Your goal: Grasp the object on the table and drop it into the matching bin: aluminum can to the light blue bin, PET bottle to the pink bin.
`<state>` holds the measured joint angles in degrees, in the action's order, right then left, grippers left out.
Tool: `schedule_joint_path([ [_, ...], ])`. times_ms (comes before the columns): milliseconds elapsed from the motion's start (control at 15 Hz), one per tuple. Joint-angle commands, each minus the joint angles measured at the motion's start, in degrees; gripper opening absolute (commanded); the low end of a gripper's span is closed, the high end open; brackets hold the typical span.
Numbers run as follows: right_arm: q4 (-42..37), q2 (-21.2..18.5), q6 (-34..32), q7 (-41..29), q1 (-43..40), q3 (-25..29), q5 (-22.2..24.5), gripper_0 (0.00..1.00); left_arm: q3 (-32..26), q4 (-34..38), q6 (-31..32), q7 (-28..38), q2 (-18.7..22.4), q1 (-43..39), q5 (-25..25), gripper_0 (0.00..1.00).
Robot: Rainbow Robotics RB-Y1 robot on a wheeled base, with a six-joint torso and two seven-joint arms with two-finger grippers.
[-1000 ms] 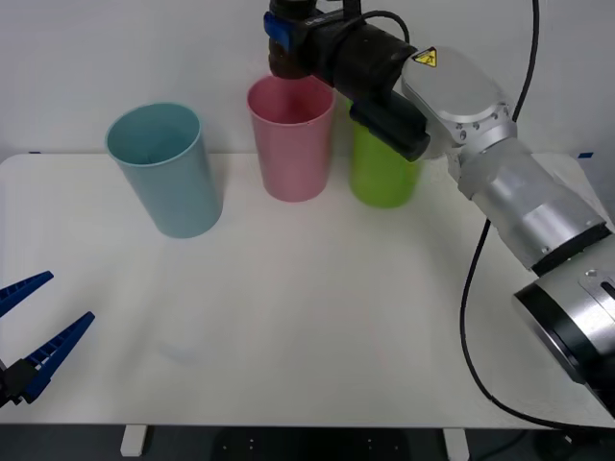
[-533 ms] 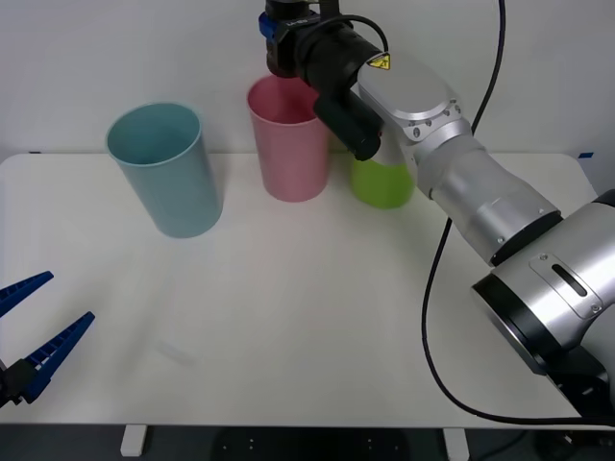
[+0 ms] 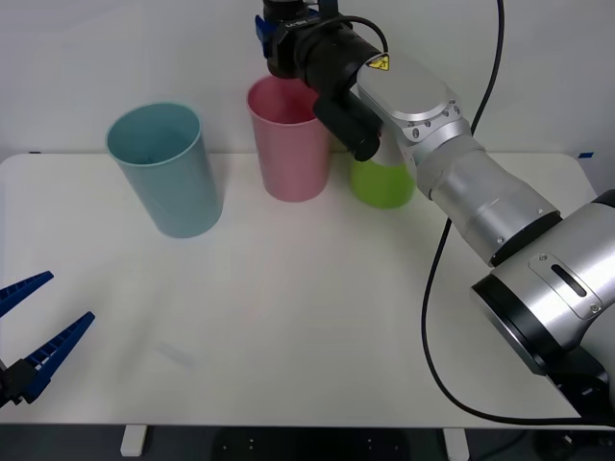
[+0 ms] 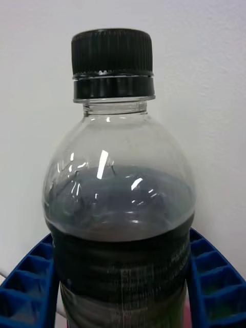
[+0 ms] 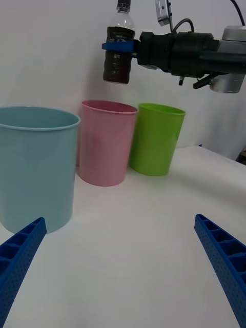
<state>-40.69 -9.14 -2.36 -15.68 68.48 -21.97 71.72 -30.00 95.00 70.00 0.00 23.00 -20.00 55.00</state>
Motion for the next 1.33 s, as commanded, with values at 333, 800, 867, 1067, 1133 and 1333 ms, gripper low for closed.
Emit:
schedule_joint_path([
  [333,0.0,-0.09,-0.45,0.65,-0.01,0.0,-0.44,1.0,0.0,0.0,0.0,0.0,0.0,0.0,0.0,1.0],
  [800,-13.54,-2.55,-1.06,0.82,-9.07,0.26,-0.09,1.0,0.0,0.0,0.0,0.0,0.0,0.0,0.0,1.0],
  [867,-15.65,-3.34,-1.59,0.82,-10.56,0.18,0.09,1.0,0.0,0.0,0.0,0.0,0.0,0.0,0.0,1.0],
  [1067,-23.21,-6.33,-3.61,0.56,-16.01,0.18,0.0,1.0,0.0,0.0,0.0,0.0,0.0,0.0,0.0,1.0],
  [1133,-26.2,-7.65,-4.4,0.47,-18.29,0.18,0.0,1.0,0.0,0.0,0.0,0.0,0.0,0.0,0.0,1.0],
  [1333,-35.25,-12.04,-6.69,0.74,-25.06,0.18,-0.44,1.0,0.0,0.0,0.0,0.0,0.0,0.0,0.0,1.0],
])
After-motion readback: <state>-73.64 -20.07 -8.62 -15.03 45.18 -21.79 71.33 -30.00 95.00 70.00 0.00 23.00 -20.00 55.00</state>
